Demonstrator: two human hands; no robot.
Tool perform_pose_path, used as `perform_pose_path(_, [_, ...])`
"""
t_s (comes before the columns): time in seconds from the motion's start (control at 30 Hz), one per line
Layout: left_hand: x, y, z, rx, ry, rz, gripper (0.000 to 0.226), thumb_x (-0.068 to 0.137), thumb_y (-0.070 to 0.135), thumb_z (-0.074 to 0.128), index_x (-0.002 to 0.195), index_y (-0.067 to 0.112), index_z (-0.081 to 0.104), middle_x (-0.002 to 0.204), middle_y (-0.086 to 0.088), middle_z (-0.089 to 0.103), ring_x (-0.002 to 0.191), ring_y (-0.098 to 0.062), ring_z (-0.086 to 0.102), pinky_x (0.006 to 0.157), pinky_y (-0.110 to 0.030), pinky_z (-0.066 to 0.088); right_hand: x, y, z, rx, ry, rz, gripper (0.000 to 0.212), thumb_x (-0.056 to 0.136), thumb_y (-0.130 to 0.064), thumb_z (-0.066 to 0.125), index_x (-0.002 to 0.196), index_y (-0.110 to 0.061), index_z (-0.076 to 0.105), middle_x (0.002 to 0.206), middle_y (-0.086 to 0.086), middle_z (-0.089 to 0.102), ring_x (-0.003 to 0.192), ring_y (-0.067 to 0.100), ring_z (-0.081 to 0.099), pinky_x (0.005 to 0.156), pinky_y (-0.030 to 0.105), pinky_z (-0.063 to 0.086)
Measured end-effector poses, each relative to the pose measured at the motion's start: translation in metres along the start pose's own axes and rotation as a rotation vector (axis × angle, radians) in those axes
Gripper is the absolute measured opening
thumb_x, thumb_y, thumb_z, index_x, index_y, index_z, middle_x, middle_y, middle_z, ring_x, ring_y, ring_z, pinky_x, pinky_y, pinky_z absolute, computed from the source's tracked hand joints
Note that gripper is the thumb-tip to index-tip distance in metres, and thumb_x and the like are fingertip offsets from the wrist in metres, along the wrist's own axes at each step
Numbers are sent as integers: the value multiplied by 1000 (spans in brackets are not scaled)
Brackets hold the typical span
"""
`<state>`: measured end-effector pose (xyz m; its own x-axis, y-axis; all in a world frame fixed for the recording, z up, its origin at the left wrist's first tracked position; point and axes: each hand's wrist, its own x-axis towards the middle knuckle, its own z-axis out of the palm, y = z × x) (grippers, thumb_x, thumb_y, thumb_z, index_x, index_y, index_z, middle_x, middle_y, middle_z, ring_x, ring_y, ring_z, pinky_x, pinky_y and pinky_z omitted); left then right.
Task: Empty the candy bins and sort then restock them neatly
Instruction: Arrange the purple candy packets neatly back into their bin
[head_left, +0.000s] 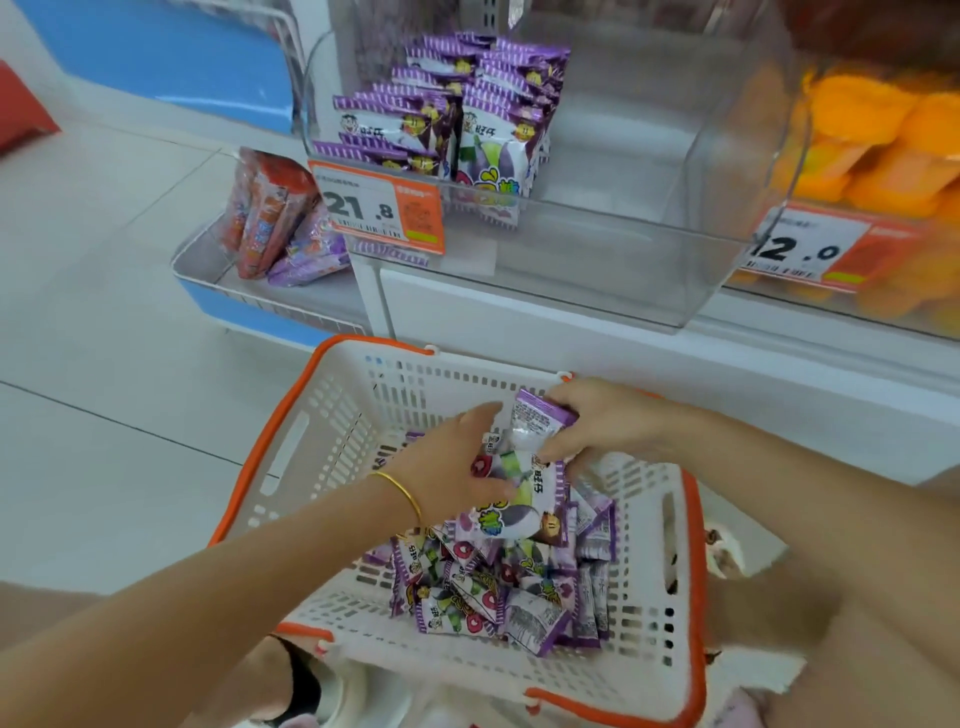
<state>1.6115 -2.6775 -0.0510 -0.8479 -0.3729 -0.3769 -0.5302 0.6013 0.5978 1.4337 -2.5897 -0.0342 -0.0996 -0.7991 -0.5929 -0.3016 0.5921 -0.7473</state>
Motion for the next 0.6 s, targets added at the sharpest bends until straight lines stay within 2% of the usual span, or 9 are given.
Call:
perform_pose_path(0.1, [-3,8,-7,-143,-104,-145,91,77,41,74,148,20,23,140,-1,46,124,-18,48,103,-31,40,-15,-9,1,124,1,-1,13,84,1,66,91,-6,57,85,8,64,76,21,66,59,26,57])
perform_pose_path(0.17, [-7,6,-14,-82,-205,-185,59,80,42,71,130,17,49,113,-1,56,105,-18,57,91,-29,47,-19,-11,3,121,81,8,8,89,-6,63,87,-6,55,81,6,51,73,21,59,61,32,59])
perform_pose_path(0.2, [-8,1,-15,-16,-213,-180,36,83,42,67,107,17,59,94,0,55,86,-16,57,77,-26,47,-19,-12,4,77,155,9,12,90,-8,62,83,-7,52,78,5,45,68,19,56,64,37,59])
perform_pose_path(0.23, [-9,-4,-17,30,-192,-181,27,85,41,64,84,16,55,77,0,48,68,-15,48,62,-23,40,-18,-11,4,15,234,7,18,91,-9,61,78,-9,48,76,5,42,63,19,54,67,43,59])
perform_pose_path(0.3, [-11,-13,-21,-3,-116,-233,34,89,38,61,73,14,43,66,1,37,57,-13,35,53,-23,28,-17,-12,6,-78,349,-1,22,89,-7,60,77,-12,43,76,5,44,54,18,54,65,46,58])
perform_pose_path(0.4, [-9,-18,-20,-315,69,-295,23,93,30,58,86,10,48,76,-2,45,65,-14,44,57,-24,37,-15,-14,16,48,353,5,19,87,1,55,94,-14,46,97,6,54,57,17,57,49,31,49])
perform_pose_path(0.47, [-7,-14,-17,-619,110,-347,20,94,26,56,105,10,51,101,-8,53,89,-21,57,62,-31,54,-11,-18,24,278,306,7,28,88,5,52,107,-15,47,112,6,54,70,19,61,49,26,50])
perform_pose_path(0.53, [-3,-13,-13,-801,104,-407,30,95,24,55,122,13,48,124,-8,51,112,-31,55,72,-46,59,-10,-28,30,530,245,-5,18,92,-2,54,107,-9,51,104,13,58,73,23,65,59,30,58])
perform_pose_path(0.6, [-3,-10,-13,-903,105,-445,26,97,20,49,122,15,52,126,-10,57,111,-35,58,75,-54,57,-9,-35,27,738,175,-20,14,92,-17,59,102,-8,55,94,15,64,80,28,66,77,37,59])
